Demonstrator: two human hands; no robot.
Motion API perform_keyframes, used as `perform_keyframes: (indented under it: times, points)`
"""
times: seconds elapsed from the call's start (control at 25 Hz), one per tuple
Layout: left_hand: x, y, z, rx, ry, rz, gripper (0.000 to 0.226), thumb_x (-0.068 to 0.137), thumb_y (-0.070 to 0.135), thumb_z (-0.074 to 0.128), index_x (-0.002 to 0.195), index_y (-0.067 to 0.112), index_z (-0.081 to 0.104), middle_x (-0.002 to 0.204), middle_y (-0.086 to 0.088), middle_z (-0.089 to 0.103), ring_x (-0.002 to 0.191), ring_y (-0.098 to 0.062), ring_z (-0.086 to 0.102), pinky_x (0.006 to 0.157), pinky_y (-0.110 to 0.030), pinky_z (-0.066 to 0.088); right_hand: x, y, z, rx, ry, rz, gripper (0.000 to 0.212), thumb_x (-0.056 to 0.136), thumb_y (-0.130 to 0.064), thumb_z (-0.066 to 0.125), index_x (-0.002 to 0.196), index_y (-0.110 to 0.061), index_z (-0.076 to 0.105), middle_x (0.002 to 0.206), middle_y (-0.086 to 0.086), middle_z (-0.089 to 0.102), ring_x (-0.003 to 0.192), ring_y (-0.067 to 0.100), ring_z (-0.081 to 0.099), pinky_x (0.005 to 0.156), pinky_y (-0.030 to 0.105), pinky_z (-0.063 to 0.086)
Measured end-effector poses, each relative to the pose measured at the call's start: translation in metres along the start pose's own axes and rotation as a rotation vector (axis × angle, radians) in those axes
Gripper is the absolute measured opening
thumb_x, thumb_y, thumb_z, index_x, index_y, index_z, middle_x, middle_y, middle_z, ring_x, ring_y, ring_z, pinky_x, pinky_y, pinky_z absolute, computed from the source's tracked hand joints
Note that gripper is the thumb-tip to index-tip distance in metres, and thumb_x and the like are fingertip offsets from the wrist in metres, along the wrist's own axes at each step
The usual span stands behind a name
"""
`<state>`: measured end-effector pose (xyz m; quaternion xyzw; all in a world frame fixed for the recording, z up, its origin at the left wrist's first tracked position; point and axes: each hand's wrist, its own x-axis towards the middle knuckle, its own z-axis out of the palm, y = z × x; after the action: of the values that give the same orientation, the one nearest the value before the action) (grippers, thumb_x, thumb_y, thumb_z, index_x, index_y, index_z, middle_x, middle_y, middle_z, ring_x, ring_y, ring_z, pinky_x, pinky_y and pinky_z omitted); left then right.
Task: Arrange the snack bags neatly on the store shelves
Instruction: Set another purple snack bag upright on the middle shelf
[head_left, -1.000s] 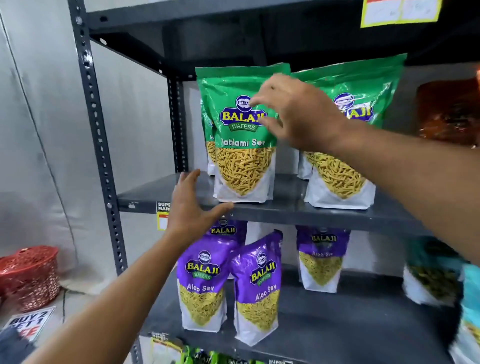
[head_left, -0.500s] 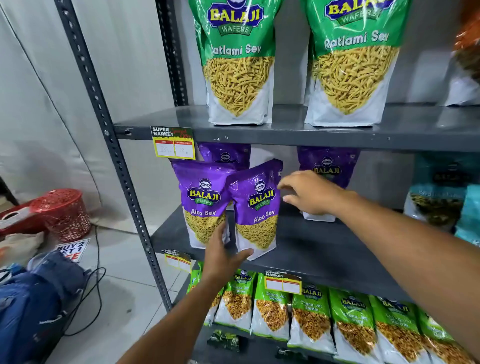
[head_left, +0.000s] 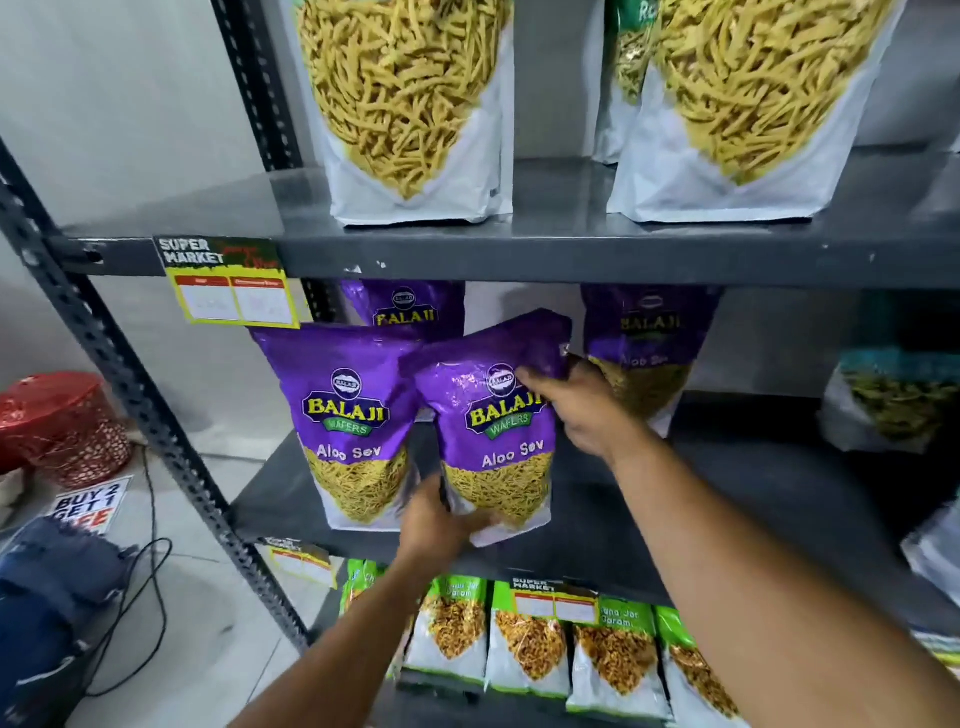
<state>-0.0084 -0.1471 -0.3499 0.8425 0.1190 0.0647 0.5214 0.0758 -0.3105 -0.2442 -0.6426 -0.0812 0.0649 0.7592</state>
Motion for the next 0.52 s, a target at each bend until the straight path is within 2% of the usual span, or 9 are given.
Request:
perform_keyframes:
  times: [0.08,0.2,0.28,0.36,0.52]
  points:
    - [0.013,0.002,0.006,-0.045,-0.109,0.007,0.059,0.06,0.019,0.094,0.109,0.016,0.063,0.107,0.0,0.073,0.101,-0.022,0.069,0.087,-0.033,0.052,-0.001,0.006,-0.019,0.065,0.052,-0.03,0.014,0.08,-0.007,0.068,0.092,-0.013,0.069,0.083,0.0,0.076,0.079,0.017,0.071,0.082,0.037,0.056]
    - [0.025,0.009,0.034,-0.095,-0.238,0.037,0.074,0.041,0.036,0.095,0.107,0.019,0.065,0.111,-0.007,0.075,0.11,-0.03,0.069,0.098,-0.051,0.054,-0.018,0.004,-0.057,0.107,0.127,-0.105,0.016,0.081,-0.005,0.066,0.096,-0.011,0.069,0.085,0.001,0.076,0.08,0.019,0.071,0.079,0.036,0.058]
    - [0.027,0.017,0.063,-0.105,-0.337,0.064,0.076,0.038,0.041,0.094,0.106,0.021,0.066,0.114,-0.009,0.075,0.112,-0.032,0.068,0.099,-0.052,0.054,-0.033,-0.001,-0.086,0.126,0.194,-0.134,0.017,0.082,-0.004,0.065,0.097,-0.009,0.068,0.085,0.003,0.076,0.08,0.021,0.07,0.078,0.036,0.059]
    - [0.025,0.027,0.088,-0.108,-0.413,0.1,0.068,0.039,0.044,0.094,0.101,0.029,0.068,0.114,-0.009,0.076,0.111,-0.031,0.069,0.099,-0.054,0.053,-0.044,-0.007,-0.113,0.13,0.26,-0.138,0.016,0.082,-0.004,0.065,0.097,-0.008,0.068,0.084,0.004,0.076,0.079,0.022,0.07,0.079,0.038,0.059]
    - [0.021,0.032,0.116,-0.101,-0.458,0.138,0.054,0.044,0.05,0.092,0.092,0.043,0.069,0.111,-0.002,0.077,0.106,-0.025,0.071,0.095,-0.055,0.055,-0.057,-0.013,-0.142,0.118,0.297,-0.116,0.012,0.082,-0.005,0.065,0.092,-0.01,0.068,0.078,0.001,0.077,0.073,0.018,0.072,0.072,0.034,0.06]
